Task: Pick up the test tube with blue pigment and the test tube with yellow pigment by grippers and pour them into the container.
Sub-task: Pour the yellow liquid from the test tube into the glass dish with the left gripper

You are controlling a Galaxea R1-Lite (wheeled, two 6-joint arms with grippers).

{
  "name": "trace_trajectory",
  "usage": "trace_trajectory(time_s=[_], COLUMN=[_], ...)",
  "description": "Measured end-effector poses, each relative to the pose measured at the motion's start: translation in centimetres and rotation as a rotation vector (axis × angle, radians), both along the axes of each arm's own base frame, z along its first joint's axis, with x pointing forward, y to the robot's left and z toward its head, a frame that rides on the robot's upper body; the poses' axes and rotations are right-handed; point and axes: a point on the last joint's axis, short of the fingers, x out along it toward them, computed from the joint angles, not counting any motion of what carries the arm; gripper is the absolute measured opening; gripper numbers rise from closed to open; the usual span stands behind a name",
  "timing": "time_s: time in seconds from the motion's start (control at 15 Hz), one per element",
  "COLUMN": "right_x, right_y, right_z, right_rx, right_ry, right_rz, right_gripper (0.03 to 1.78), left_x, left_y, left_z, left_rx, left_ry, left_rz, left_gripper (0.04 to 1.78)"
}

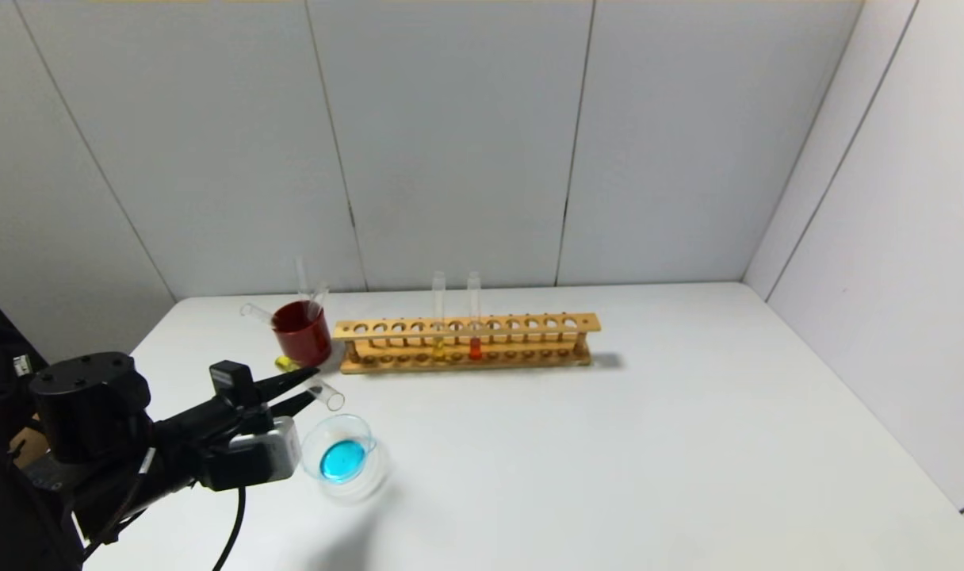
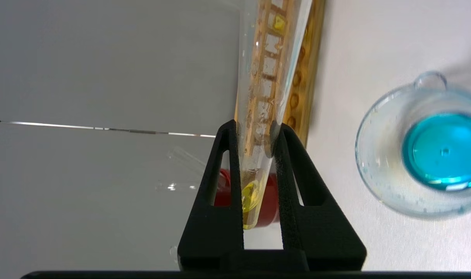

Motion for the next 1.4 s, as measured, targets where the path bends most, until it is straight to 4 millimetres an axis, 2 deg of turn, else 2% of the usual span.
trace_trajectory(time_s=[0.2,0.67,1.13,1.4], right_x=[0.0,0.0,0.0,0.0], right_y=[0.0,0.0,0.0,0.0], right_z=[0.0,0.0,0.0,0.0], right_rx=[0.000,0.000,0.000,0.000], right_ry=[0.000,0.000,0.000,0.000], right_rz=[0.000,0.000,0.000,0.000], right_gripper=[1.75,1.75,1.75,1.75], left_x=[-0.2,0.4,3.0,3.5], left_y=[1.0,1.2,1.1,1.9], left_z=[-0.4,-0.9,-1.2,-1.9], left_rx=[0.040,0.079,0.107,0.108], left_ry=[-0.003,-0.017,-0.074,-0.049], left_rz=[-0.033,-0.034,-0.088,-0.055], left_gripper=[0.31,0.31,0.31,0.31])
